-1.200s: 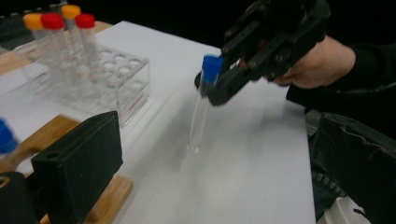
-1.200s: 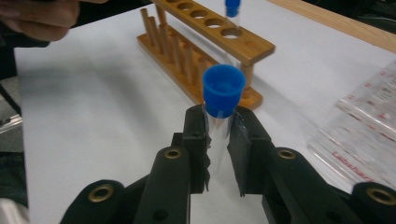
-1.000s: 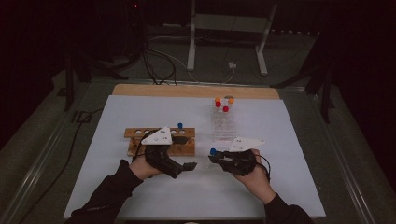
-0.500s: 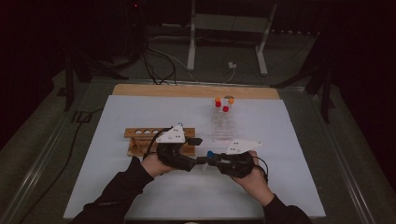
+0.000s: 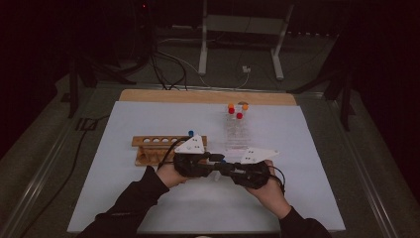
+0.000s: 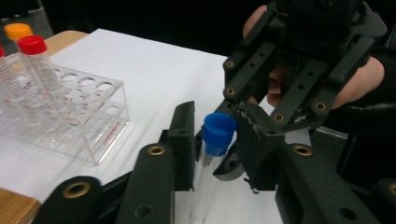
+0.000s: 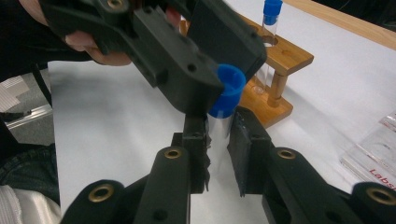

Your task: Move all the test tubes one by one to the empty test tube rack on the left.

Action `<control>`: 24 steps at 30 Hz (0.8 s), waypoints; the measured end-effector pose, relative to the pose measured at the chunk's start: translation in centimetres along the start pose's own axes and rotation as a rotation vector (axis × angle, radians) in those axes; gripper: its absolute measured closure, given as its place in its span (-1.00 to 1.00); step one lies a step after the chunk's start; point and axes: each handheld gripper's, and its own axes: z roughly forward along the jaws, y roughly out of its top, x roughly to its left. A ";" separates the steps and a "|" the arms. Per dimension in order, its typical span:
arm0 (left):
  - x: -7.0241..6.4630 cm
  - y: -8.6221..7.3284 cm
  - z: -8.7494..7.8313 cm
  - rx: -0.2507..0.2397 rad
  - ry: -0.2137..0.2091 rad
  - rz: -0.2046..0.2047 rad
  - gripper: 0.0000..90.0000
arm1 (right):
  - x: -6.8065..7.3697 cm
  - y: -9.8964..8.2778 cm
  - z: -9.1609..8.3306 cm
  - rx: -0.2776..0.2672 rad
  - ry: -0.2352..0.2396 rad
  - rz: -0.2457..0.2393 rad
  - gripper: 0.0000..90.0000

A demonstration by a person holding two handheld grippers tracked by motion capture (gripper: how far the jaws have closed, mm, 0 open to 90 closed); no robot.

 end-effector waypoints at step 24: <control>1.2 0.8 -3.2 -0.033 0.106 0.016 0.71 | -0.6 0.0 -0.3 -0.042 -0.045 0.074 -0.08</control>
